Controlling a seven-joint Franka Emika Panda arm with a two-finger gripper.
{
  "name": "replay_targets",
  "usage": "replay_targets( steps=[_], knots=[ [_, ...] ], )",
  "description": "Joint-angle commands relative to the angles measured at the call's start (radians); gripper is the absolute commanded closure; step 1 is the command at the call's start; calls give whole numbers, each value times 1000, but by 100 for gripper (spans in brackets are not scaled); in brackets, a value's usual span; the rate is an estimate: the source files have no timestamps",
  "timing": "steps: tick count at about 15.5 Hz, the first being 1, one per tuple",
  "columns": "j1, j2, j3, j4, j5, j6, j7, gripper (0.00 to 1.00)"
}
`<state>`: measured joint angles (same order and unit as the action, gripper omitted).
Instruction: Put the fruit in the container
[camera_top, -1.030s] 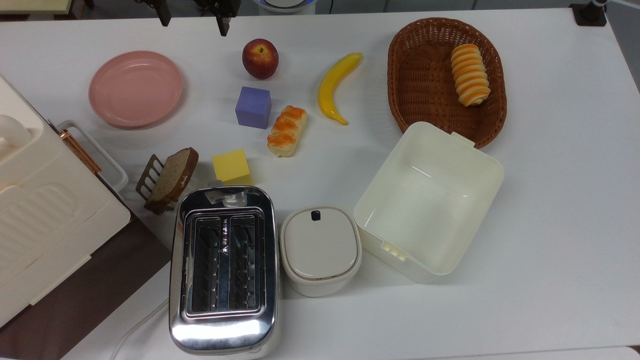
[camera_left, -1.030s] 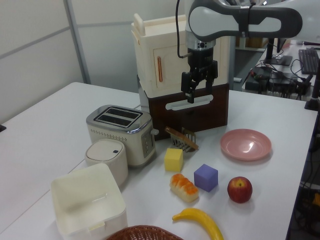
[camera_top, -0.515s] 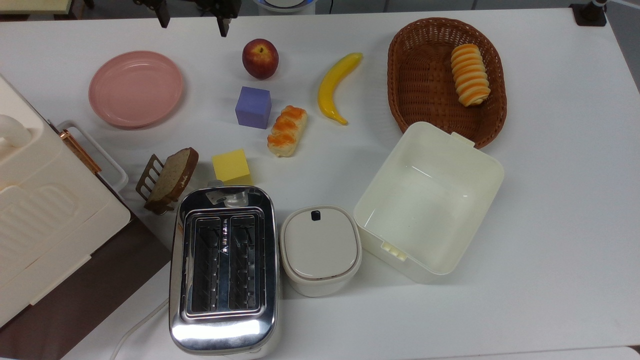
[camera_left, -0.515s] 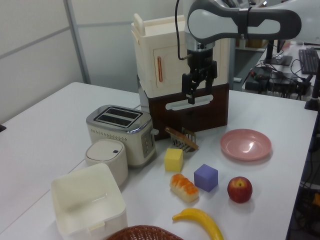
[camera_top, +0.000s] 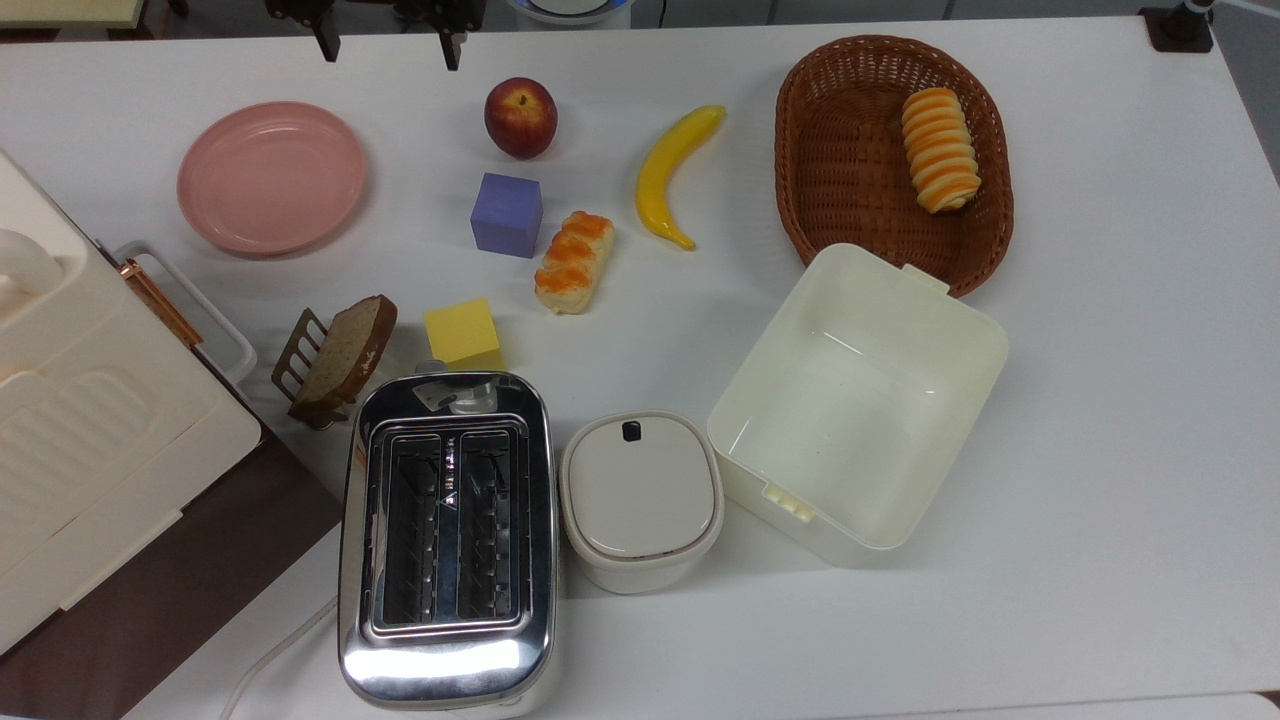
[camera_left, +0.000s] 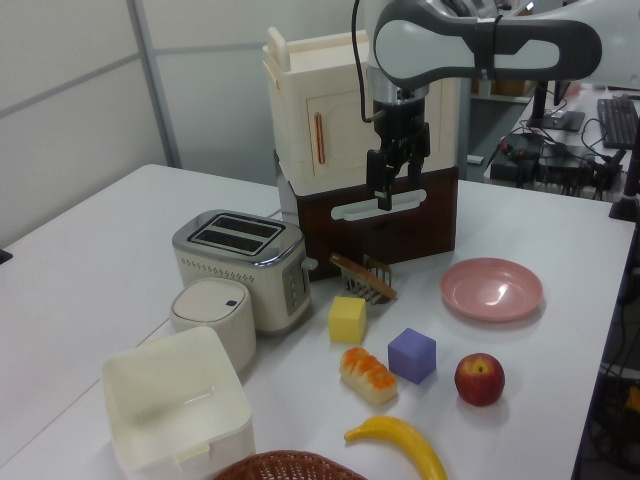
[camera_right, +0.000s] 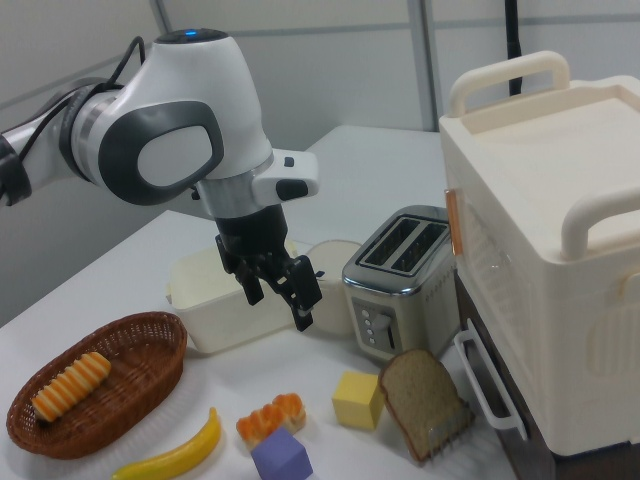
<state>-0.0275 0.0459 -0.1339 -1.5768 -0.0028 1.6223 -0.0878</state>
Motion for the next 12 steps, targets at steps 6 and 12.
replay_targets(
  steps=[6,12],
  knots=[
    [17,-26,-12,-41,-13,-42,-3,0],
    [21,-110,-10,-179,-8,-32,45,0]
  ],
)
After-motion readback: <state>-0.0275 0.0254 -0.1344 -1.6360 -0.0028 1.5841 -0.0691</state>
